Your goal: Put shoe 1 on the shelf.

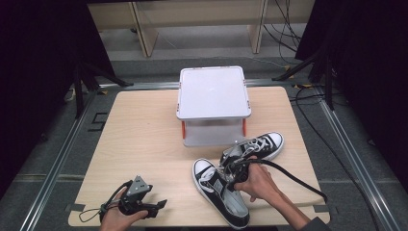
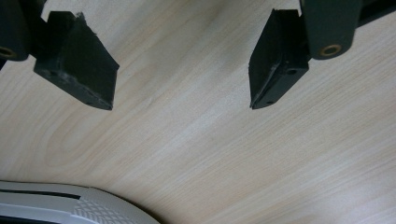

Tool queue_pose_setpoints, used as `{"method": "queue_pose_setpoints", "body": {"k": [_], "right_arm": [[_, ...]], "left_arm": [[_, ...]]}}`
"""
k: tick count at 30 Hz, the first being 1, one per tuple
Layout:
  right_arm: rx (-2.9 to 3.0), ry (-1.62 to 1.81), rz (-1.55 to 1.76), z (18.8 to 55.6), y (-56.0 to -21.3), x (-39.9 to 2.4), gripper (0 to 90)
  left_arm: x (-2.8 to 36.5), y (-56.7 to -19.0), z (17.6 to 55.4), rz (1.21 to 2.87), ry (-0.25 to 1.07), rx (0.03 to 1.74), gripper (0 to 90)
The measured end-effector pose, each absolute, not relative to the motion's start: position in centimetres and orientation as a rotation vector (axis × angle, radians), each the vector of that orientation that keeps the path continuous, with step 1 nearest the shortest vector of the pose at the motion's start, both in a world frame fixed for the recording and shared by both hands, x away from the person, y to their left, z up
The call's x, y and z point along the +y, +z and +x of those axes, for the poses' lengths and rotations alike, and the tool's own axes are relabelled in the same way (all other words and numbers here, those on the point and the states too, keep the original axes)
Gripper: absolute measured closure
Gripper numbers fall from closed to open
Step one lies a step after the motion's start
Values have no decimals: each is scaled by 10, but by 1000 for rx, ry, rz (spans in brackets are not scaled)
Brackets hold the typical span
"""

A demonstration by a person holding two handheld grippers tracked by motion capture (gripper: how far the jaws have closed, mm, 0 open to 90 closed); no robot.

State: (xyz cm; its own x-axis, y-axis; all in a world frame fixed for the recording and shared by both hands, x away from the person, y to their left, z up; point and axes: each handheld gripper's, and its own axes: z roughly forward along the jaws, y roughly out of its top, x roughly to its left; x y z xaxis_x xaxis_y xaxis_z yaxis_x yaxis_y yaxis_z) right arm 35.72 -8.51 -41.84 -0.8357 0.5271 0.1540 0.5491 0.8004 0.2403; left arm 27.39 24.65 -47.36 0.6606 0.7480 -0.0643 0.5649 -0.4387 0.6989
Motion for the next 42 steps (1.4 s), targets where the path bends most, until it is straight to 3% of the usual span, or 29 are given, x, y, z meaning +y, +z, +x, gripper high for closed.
{"method": "queue_pose_setpoints", "body": {"k": [9,24,42], "right_arm": [[-2891,-456,-823,362,-407,-86,875],[-2966,-350,-688,363,-348,-71,879],[-3049,-527,-718,394,-242,-57,880]], "left_arm": [[248,-472,274,2159,326,997,230],[248,-473,274,2147,311,1010,227],[249,-473,276,2149,329,1015,227]]}}
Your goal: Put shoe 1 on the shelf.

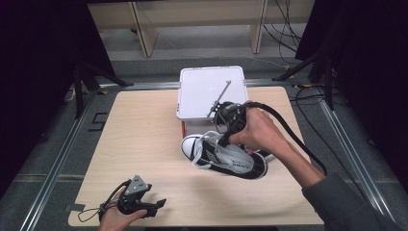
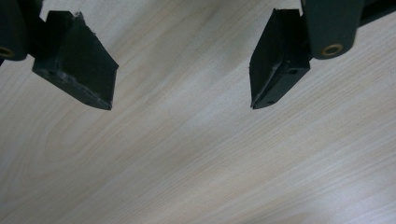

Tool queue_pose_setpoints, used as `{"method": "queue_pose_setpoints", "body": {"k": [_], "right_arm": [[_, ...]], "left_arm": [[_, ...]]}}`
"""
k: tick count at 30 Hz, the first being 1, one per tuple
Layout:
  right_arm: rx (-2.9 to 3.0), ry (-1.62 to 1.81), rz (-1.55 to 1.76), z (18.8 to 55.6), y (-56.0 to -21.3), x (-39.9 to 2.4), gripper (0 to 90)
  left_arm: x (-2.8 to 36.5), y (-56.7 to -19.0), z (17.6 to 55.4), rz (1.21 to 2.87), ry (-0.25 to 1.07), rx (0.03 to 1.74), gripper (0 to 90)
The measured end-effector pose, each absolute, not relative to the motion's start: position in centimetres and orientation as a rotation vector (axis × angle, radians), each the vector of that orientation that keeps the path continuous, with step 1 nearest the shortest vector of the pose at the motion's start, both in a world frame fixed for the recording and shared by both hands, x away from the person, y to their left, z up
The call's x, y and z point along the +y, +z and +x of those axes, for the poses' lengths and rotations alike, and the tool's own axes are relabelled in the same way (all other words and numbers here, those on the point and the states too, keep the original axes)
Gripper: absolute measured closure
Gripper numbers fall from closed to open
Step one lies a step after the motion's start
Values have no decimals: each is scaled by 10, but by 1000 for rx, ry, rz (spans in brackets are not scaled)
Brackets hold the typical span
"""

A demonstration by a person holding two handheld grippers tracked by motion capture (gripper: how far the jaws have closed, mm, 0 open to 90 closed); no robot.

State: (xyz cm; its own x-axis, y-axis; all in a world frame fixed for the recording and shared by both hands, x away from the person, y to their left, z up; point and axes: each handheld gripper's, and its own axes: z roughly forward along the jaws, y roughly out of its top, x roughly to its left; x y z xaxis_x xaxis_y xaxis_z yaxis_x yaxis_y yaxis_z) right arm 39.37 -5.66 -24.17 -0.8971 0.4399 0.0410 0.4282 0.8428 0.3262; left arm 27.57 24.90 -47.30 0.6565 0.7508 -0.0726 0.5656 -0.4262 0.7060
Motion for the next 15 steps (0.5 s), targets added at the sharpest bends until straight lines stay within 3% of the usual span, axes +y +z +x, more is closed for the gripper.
{"method": "queue_pose_setpoints", "body": {"k": [15], "right_arm": [[2839,615,838,449,-186,-38,881]], "left_arm": [[249,-472,275,2141,328,1008,226]]}}
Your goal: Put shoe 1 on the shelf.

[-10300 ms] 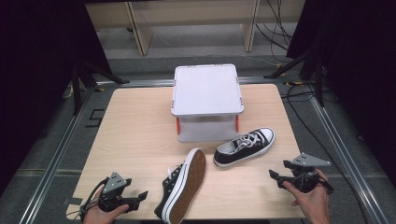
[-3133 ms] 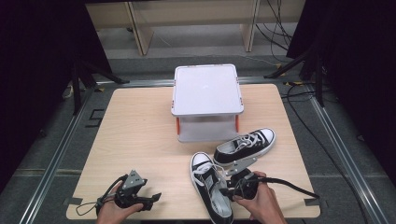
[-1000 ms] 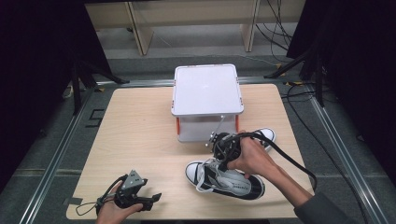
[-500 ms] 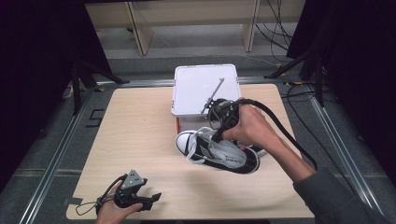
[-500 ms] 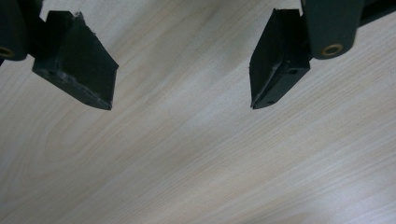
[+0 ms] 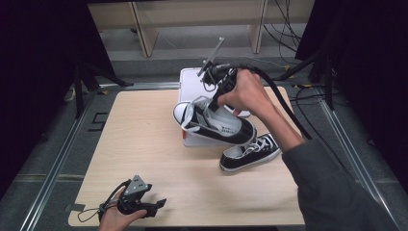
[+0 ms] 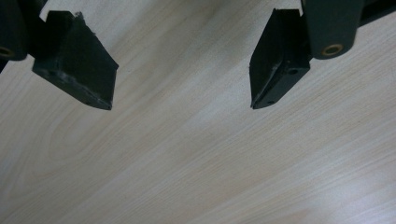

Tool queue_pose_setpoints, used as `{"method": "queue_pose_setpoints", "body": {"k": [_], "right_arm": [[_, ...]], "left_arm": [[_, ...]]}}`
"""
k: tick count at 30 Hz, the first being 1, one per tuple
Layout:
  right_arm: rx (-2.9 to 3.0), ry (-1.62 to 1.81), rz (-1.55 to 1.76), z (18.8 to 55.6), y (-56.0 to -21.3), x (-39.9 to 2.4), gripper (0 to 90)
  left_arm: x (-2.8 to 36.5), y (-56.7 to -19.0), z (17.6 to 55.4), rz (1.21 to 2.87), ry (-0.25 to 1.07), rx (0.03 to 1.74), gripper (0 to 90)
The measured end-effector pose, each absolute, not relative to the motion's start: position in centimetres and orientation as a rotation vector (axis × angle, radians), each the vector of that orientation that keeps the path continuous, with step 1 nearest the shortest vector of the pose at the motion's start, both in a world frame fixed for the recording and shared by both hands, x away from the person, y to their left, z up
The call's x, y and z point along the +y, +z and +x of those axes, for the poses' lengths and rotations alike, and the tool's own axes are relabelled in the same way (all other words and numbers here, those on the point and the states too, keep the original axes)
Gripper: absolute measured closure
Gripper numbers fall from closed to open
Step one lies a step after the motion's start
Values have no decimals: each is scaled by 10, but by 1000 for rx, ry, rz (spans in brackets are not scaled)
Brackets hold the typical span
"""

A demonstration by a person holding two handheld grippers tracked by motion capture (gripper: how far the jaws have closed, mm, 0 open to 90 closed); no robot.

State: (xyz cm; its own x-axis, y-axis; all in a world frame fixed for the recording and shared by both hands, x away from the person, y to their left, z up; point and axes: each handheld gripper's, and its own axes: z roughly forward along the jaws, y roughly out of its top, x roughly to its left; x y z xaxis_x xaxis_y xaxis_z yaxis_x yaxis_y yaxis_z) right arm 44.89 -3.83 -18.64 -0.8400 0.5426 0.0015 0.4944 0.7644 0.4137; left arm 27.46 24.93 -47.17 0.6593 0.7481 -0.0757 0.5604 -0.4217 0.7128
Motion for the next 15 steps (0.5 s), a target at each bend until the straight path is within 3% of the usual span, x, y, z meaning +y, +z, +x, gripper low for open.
{"method": "queue_pose_setpoints", "body": {"k": [15], "right_arm": [[2612,695,1148,537,-191,-21,881]], "left_arm": [[247,-473,273,2134,300,1006,226]]}}
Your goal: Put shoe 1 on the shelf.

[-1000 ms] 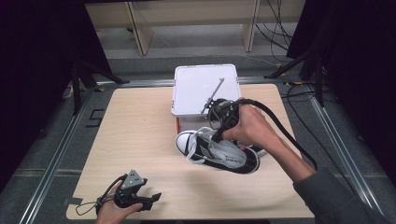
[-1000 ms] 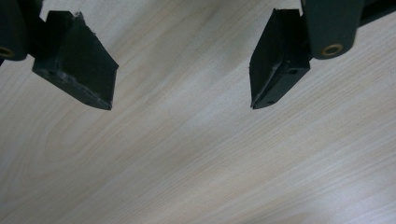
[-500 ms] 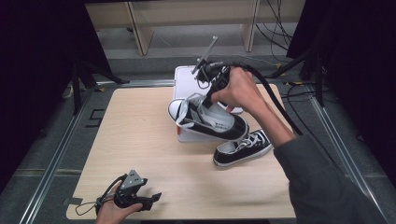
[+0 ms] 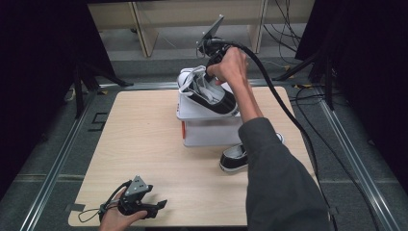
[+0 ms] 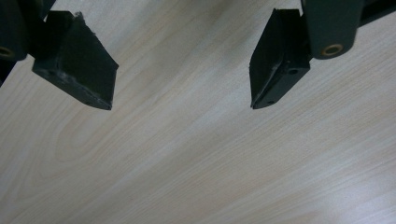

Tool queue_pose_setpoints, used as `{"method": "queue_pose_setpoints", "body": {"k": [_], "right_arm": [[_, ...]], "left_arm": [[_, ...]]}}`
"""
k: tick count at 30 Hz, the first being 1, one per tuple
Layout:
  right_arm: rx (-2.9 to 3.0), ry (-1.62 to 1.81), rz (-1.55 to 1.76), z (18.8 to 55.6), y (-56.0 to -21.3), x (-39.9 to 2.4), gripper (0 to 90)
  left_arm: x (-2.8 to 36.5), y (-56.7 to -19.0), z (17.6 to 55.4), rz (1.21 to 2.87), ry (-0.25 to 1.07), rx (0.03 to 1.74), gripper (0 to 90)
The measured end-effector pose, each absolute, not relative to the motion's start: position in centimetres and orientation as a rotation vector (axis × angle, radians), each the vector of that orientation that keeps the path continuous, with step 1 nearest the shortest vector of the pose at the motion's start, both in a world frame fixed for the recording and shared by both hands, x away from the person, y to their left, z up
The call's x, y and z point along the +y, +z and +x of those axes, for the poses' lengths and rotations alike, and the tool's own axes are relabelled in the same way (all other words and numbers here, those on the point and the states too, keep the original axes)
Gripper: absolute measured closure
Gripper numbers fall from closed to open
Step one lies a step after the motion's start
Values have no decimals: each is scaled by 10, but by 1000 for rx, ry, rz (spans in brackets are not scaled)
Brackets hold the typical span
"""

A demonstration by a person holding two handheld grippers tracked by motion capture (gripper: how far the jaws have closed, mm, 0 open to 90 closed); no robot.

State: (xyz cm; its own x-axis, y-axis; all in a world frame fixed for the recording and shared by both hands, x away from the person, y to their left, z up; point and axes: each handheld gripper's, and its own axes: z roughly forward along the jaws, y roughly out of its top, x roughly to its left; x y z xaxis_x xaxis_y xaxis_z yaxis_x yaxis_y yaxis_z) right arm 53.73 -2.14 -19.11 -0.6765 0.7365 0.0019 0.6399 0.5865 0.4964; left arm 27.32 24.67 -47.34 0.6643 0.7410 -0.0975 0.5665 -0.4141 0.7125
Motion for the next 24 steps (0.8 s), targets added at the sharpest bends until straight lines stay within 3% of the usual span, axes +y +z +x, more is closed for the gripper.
{"method": "queue_pose_setpoints", "body": {"k": [24], "right_arm": [[2416,788,1398,594,-201,-14,881]], "left_arm": [[241,-472,272,2132,281,977,225]]}}
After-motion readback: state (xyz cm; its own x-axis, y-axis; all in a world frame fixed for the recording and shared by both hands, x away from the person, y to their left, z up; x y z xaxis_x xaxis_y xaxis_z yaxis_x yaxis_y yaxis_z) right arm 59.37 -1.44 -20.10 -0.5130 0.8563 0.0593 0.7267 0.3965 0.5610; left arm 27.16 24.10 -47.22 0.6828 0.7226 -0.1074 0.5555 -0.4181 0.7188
